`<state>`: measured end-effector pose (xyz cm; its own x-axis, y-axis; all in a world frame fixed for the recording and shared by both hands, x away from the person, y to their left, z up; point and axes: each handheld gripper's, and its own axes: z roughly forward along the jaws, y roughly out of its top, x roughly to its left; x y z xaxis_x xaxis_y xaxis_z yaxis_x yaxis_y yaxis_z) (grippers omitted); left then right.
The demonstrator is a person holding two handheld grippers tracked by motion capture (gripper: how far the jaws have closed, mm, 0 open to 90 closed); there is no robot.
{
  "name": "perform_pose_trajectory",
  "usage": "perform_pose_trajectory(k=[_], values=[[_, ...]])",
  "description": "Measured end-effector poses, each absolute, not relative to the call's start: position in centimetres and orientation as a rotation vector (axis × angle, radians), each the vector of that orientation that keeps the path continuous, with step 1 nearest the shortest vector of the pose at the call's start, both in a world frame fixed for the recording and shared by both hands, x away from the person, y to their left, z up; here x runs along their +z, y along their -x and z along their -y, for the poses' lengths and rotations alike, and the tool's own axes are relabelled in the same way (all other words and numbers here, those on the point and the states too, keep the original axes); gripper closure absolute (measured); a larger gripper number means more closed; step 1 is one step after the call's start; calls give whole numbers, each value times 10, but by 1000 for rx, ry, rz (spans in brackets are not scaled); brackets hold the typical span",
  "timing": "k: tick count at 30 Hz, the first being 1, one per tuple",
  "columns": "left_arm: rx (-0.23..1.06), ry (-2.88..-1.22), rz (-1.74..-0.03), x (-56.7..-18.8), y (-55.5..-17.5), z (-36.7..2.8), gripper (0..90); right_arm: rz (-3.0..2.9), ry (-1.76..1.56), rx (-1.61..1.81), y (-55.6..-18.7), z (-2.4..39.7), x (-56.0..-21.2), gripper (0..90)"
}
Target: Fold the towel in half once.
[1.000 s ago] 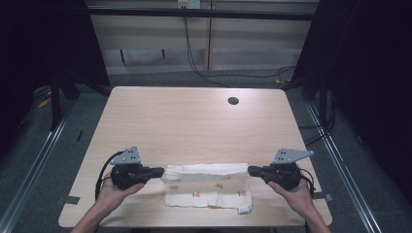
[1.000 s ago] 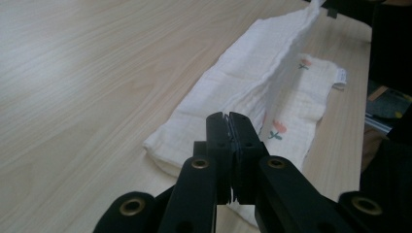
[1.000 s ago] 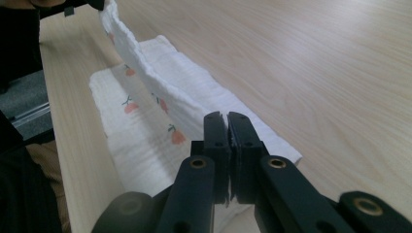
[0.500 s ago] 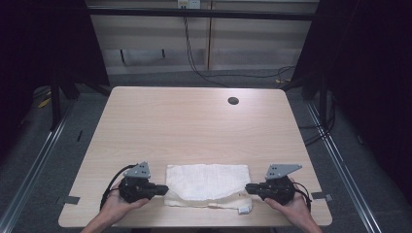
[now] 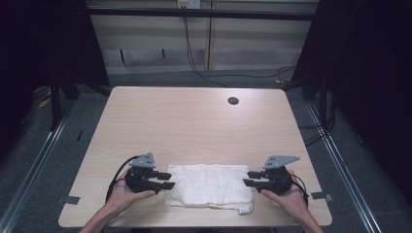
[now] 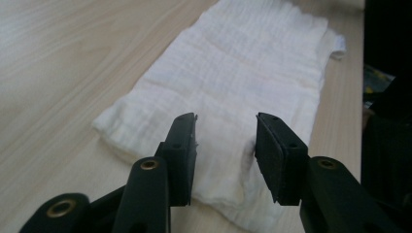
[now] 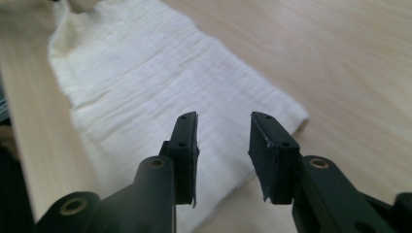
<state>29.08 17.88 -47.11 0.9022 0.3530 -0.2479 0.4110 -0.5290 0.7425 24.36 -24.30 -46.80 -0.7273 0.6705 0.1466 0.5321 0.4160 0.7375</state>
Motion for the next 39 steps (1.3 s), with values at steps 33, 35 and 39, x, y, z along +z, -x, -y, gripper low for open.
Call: perform_pose_trajectory(k=[33,35,39], values=[[-100,-2251,-585,-498,-321,-142,709,-2477,-1212,1057,-315,250,-496,818],[-89,-2238,-597,-490,-325,-146,669,-2414,-1229,1073,-312,254,-490,693],[-71,-2209,-618,-480,-330,-149,632,-2399,-1214,1146,-305,252,-479,625]])
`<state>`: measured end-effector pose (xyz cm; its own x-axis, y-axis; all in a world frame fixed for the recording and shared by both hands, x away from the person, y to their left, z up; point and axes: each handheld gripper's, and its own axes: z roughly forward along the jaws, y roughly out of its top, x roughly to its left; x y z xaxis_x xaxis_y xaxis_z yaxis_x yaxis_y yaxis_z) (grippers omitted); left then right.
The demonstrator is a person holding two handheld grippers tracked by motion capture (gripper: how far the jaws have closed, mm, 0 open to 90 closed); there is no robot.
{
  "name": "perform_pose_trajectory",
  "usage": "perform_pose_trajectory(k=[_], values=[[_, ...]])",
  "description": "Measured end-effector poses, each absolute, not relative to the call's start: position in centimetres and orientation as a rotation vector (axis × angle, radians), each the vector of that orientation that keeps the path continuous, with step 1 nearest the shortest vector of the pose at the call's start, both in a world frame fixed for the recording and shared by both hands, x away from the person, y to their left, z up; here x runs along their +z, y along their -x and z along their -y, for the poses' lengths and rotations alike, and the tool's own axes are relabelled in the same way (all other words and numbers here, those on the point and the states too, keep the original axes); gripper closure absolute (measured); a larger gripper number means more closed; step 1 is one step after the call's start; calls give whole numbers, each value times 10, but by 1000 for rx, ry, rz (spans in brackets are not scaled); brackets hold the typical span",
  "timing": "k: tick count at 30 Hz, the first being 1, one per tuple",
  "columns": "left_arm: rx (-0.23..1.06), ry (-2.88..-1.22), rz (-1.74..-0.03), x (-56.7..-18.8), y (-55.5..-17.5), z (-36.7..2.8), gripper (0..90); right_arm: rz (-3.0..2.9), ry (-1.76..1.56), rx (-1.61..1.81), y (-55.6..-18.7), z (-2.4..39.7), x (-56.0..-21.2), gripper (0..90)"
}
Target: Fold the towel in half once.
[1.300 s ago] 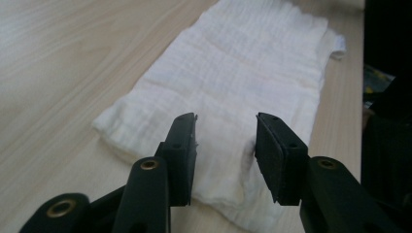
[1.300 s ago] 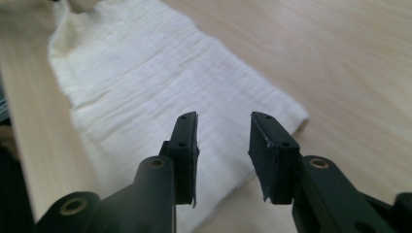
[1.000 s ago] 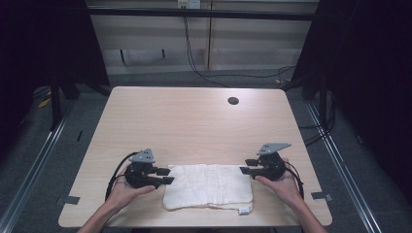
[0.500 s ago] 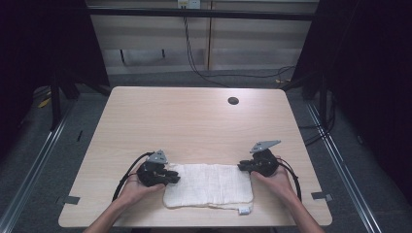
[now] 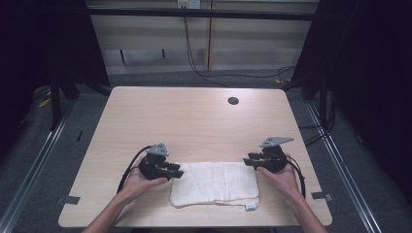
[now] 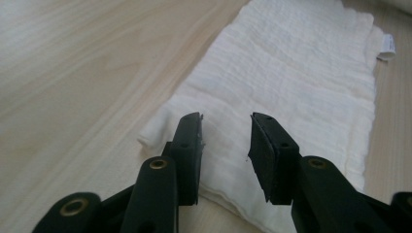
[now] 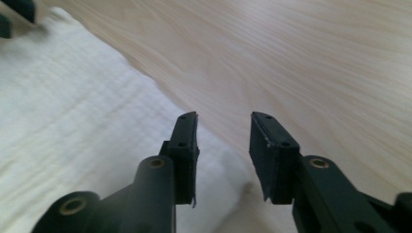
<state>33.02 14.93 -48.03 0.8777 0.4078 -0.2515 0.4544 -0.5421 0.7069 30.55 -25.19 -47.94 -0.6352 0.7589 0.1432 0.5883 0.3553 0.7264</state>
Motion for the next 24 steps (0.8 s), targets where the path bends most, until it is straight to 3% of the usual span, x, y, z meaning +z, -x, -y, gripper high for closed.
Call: perform_pose_trajectory(k=[6,17,19,24], values=[[-26,-2217,-620,-469,-344,-147,601,-2460,-1103,1236,-285,228,-466,543],[8,-2159,-690,-467,-361,-156,545,-2606,-941,1302,-274,176,-460,551],[20,-2151,-706,-464,-362,-158,495,-2653,-930,1311,-274,159,-462,483],[21,-2133,-726,-463,-363,-159,462,-2700,-858,1332,-267,130,-462,482]])
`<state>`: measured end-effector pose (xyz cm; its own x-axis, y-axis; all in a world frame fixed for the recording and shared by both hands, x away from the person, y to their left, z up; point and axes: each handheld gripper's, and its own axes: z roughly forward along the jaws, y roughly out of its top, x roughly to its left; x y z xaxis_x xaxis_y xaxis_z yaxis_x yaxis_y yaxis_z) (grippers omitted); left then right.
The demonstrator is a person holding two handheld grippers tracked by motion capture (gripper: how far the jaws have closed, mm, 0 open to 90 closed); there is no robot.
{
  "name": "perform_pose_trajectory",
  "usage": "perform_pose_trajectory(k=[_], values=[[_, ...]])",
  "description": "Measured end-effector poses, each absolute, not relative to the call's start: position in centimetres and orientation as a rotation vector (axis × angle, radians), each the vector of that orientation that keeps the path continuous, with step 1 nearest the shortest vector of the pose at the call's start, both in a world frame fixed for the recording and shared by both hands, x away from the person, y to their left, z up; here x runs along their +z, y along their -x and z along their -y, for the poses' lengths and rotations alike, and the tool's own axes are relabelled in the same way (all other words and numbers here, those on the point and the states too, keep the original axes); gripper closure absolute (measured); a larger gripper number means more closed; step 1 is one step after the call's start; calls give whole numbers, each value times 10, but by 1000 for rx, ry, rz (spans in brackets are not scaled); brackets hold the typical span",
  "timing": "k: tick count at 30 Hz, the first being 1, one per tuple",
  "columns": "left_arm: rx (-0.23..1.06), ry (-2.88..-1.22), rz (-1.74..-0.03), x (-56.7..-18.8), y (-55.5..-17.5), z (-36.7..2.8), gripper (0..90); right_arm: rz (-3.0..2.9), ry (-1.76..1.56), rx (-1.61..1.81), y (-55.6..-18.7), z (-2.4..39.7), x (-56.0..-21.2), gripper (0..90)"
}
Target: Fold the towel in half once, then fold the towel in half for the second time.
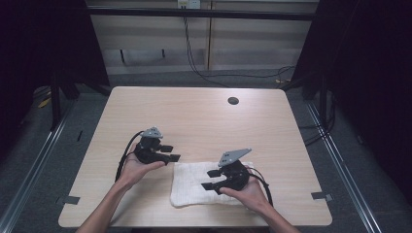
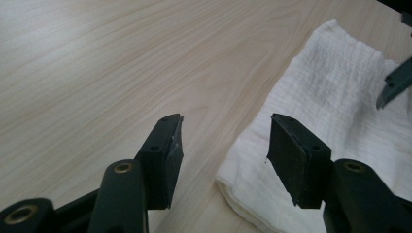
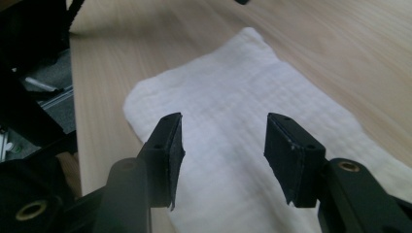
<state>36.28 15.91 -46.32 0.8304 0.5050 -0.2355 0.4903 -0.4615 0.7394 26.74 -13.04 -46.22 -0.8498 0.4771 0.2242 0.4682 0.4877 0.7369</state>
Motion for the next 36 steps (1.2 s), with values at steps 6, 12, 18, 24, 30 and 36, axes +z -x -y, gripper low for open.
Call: perform_pose_trajectory(k=[6,12,18,24,30,36], values=[[-7,-2095,-723,-469,-374,-153,500,-2777,-799,1329,-267,103,-463,494],[-31,-2128,-699,-477,-377,-151,471,-2829,-730,1346,-271,75,-464,517],[-33,-2165,-704,-481,-369,-157,452,-2862,-667,1332,-268,56,-469,584],[-5,-2155,-733,-479,-361,-170,435,-2885,-649,1309,-265,46,-475,625],[6,-2123,-759,-479,-366,-175,402,-2892,-563,1210,-263,34,-482,662],[-7,-2114,-764,-479,-365,-174,404,-2910,-565,1231,-263,31,-485,640]])
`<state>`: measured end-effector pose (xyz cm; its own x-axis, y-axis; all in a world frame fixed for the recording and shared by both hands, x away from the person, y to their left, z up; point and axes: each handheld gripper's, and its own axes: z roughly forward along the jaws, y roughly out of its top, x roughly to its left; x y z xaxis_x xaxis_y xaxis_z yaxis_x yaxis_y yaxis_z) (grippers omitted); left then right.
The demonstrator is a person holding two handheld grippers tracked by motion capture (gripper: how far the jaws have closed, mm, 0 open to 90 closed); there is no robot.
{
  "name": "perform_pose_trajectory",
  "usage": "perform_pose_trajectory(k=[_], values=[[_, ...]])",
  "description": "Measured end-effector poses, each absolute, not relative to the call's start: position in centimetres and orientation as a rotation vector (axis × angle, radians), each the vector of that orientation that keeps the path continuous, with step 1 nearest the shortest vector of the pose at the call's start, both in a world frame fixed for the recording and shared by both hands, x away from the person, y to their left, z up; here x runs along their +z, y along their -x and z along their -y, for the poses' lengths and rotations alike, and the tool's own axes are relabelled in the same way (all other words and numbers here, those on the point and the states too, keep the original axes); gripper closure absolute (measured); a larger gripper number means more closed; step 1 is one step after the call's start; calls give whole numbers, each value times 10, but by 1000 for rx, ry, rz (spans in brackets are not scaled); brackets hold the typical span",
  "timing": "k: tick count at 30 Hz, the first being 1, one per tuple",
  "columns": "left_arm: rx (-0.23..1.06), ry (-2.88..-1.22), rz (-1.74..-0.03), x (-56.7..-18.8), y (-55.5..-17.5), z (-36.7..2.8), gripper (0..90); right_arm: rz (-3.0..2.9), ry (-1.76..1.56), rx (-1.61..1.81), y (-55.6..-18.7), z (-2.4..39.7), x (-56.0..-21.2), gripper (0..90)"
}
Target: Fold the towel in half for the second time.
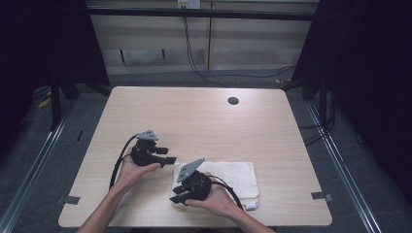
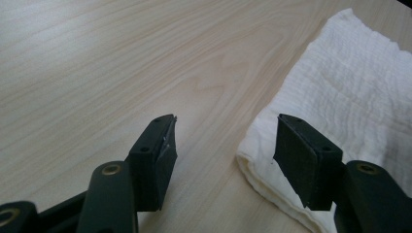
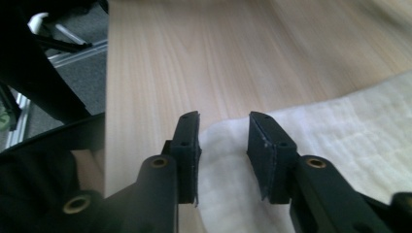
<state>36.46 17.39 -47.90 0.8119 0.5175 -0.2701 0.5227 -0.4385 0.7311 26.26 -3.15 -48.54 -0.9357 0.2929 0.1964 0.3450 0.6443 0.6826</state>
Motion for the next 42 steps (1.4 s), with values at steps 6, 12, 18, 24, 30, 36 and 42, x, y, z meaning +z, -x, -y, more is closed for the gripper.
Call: perform_pose_trajectory(k=[6,12,18,24,30,36,42], values=[[-3,-2091,-758,-475,-364,-174,418,2801,540,-1182,-262,29,-494,578],[17,-2102,-779,-478,-366,-177,398,2901,468,-1141,-255,21,-494,573],[29,-2118,-774,-479,-365,-175,390,2966,468,-1175,-252,22,-496,711],[15,-2110,-786,-480,-368,-179,401,2924,504,-1202,-260,27,-498,813],[-5,-2148,-730,-486,-364,-170,490,2835,576,-1230,-265,31,-501,828],[-29,-2186,-699,-490,-363,-164,503,2833,574,-1234,-265,31,-501,828],[-65,-2187,-710,-493,-364,-164,536,2843,572,-1226,-264,31,-500,828]])
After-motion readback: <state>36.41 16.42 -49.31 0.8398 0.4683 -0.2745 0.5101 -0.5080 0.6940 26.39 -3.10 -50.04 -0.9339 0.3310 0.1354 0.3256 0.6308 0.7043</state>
